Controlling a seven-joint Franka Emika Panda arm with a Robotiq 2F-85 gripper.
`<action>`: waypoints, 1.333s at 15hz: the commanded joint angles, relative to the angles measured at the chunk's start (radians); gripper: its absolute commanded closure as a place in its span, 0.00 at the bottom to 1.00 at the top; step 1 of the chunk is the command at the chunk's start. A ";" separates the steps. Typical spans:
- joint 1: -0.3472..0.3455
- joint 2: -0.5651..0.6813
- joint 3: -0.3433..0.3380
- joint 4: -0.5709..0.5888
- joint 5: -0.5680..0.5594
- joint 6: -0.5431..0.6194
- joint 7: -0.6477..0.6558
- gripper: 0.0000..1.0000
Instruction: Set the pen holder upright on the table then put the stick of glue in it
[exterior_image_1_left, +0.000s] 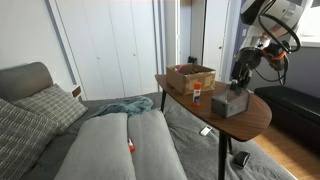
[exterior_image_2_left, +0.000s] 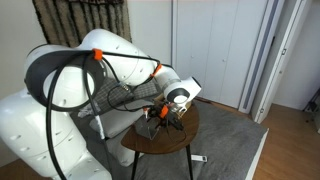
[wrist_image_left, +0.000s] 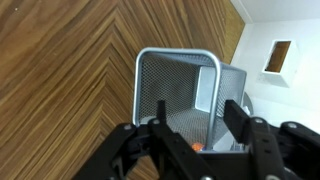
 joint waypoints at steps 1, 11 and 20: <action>-0.016 -0.004 0.016 0.004 -0.003 -0.023 -0.012 0.70; -0.027 -0.125 0.026 0.056 -0.078 -0.032 0.016 0.98; 0.043 -0.287 0.173 -0.027 -0.391 0.212 0.117 0.98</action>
